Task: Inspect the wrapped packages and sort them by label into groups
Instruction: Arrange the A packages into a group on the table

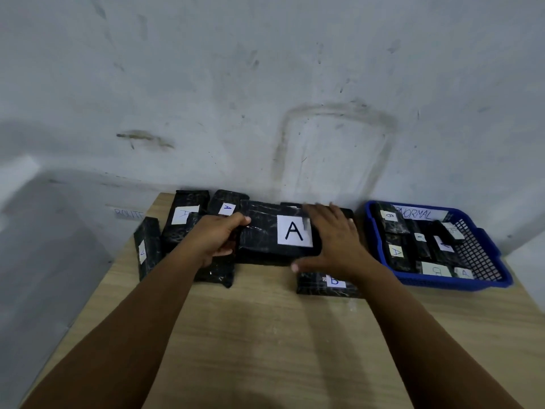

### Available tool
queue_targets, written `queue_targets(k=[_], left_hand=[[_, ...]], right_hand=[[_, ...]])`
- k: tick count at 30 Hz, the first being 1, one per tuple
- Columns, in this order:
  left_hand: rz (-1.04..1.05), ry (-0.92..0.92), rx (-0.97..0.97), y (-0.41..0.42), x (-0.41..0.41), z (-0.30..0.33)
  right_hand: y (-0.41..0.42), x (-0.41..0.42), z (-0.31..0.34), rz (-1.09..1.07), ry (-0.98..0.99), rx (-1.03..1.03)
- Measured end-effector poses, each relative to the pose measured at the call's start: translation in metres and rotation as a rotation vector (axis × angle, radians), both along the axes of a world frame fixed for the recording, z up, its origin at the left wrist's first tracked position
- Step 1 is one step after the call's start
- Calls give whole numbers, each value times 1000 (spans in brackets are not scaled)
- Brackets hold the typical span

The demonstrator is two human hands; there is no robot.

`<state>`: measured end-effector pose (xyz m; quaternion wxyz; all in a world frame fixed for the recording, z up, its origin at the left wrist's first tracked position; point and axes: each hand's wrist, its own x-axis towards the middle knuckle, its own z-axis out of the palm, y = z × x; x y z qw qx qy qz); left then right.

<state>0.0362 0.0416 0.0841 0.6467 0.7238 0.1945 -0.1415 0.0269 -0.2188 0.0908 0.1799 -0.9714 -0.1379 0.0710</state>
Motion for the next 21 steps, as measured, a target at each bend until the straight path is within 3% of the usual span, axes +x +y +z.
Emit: queue_targets(k=[2, 5, 10, 17, 21], left_hand=[[-70, 22, 26, 4, 1, -5], [-126, 47, 51, 8, -2, -15], [10, 44, -39, 8, -8, -34], [-33, -89, 454, 21, -31, -105], [-129, -83, 652, 30, -49, -136]], right_hand=[[2, 2, -7, 143, 87, -143], [3, 1, -22, 199, 52, -221], [13, -13, -46, 63, 52, -166], [53, -51, -112, -345, 303, -127], [77, -62, -137, -486, 333, -140]])
